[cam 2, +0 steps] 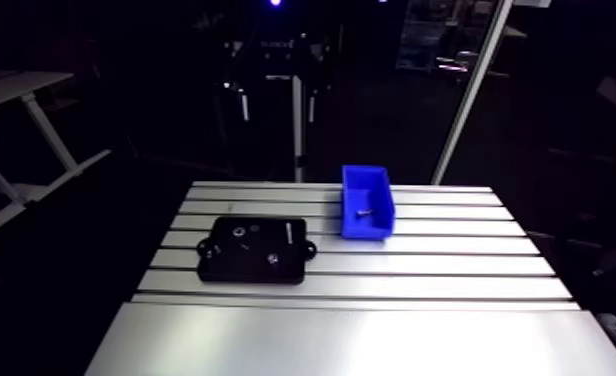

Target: Pick up the M10 bolt from the tray and put it into the blue bin.

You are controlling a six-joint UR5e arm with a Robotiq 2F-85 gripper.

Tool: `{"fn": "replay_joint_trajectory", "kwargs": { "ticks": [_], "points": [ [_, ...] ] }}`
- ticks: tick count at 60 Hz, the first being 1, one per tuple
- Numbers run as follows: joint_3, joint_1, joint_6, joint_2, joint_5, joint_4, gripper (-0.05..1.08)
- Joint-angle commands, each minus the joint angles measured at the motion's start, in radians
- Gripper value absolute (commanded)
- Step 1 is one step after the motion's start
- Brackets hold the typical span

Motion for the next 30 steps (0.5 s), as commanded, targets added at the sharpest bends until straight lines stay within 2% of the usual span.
{"fn": "replay_joint_trajectory", "kwargs": {
  "ticks": [1,16,30],
  "points": [
    [0.046,0.011,-0.002,0.018,-0.002,-0.065,0.02],
    [0.086,0.012,-0.015,0.030,-0.004,-0.118,0.02],
    [0.137,0.019,-0.021,0.048,-0.026,-0.198,0.04]
  ]
}}
